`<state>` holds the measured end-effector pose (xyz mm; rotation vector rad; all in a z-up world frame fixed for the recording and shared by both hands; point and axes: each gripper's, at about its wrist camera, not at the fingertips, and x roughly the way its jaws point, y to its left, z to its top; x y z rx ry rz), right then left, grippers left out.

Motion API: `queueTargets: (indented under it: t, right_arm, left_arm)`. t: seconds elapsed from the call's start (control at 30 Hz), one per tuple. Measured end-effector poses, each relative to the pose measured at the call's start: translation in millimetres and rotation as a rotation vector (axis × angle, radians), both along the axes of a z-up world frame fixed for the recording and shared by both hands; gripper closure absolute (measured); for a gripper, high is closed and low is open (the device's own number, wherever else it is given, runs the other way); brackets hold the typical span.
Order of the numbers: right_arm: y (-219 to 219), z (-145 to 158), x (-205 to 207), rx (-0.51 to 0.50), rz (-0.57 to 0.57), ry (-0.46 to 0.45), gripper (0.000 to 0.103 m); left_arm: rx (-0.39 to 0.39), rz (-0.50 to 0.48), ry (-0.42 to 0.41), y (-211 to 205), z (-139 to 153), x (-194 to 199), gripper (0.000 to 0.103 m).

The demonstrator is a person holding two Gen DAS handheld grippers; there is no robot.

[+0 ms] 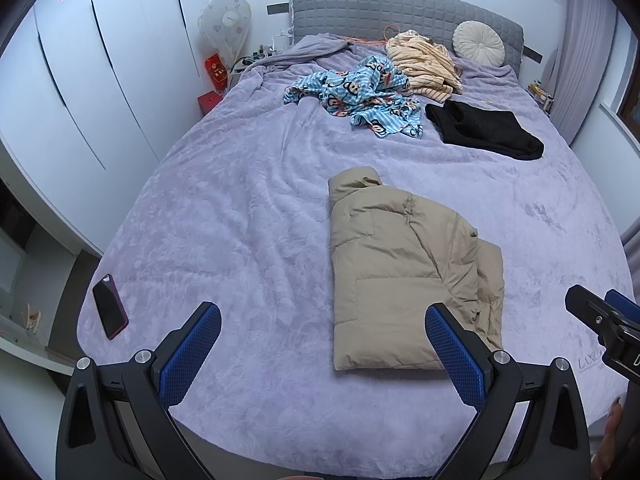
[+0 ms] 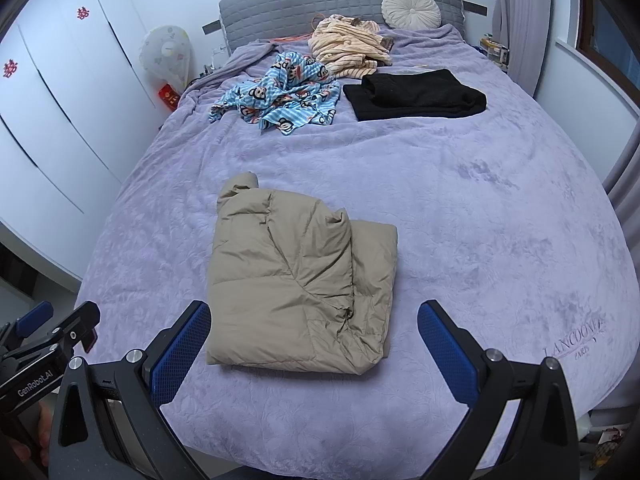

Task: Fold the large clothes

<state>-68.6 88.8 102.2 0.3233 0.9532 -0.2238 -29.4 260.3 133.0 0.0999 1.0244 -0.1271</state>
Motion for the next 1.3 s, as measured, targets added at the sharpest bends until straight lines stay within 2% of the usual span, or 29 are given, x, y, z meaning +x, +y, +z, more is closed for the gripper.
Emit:
queueTargets:
  t: [1.3]
  right_arm:
    - [4.3, -0.1, -2.0, 0.002, -0.007, 0.003, 0.0]
  left_arm:
    - [-0.009, 0.016, -0.019, -0.8, 4.4, -8.0, 0.001]
